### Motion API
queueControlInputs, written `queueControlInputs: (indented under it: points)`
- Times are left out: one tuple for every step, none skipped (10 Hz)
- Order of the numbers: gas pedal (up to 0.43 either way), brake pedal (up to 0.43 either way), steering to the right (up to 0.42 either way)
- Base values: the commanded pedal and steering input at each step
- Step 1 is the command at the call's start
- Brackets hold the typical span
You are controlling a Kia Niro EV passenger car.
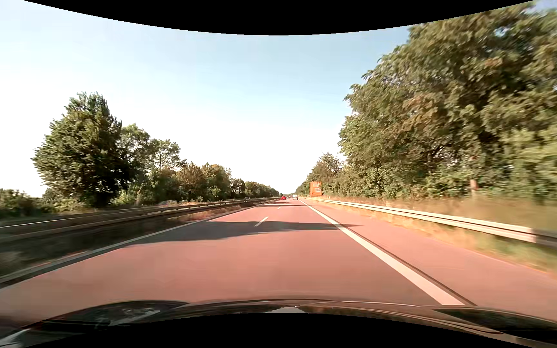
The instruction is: Follow the waypoints while adhering to traffic rules and regulations
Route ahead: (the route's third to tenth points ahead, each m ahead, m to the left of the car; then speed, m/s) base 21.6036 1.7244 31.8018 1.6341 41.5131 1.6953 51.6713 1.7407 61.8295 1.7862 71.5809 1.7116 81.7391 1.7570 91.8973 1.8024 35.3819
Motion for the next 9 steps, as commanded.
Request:
queueControlInputs:
  points:
    - [0.209,0.006,-0.001]
    - [0.209,0.006,-0.001]
    - [0.220,0.006,-0.001]
    - [0.248,0.006,-0.001]
    - [0.287,0.006,-0.001]
    - [0.299,0.006,-0.001]
    - [0.311,0.006,-0.001]
    - [0.311,0.006,-0.001]
    - [0.319,0.006,-0.001]
